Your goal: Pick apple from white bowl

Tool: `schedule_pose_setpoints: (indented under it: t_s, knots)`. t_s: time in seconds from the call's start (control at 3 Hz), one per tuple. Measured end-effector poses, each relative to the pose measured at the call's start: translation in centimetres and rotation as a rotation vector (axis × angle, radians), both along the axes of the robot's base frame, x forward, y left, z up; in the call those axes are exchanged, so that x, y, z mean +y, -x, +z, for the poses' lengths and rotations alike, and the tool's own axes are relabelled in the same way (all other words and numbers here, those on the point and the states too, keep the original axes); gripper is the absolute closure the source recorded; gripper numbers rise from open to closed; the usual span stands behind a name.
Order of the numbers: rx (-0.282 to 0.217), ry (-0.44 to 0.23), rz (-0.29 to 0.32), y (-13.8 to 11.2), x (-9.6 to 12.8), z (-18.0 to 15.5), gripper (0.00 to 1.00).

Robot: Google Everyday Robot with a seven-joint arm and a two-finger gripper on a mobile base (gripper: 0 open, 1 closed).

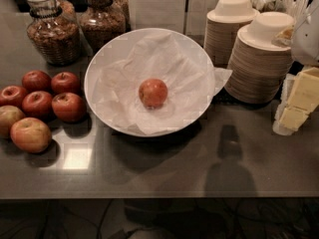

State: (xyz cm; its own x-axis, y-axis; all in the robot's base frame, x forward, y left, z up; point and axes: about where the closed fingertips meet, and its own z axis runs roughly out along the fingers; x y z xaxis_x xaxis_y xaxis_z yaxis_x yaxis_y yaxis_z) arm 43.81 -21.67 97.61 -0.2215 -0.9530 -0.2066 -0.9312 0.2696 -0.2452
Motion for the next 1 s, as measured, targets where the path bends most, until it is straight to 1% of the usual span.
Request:
schedule_pose_setpoints:
  t_s: [0.33, 0.67, 1.0]
  knots:
    - [0.000, 0.000, 0.000, 0.0, 0.0, 0.0, 0.00]
    - [-0.006, -0.005, 0.027, -0.6, 1.0, -0.3, 0.00]
    - [0.006, -0.008, 0.122, -1.3, 4.4, -1.2, 0.00]
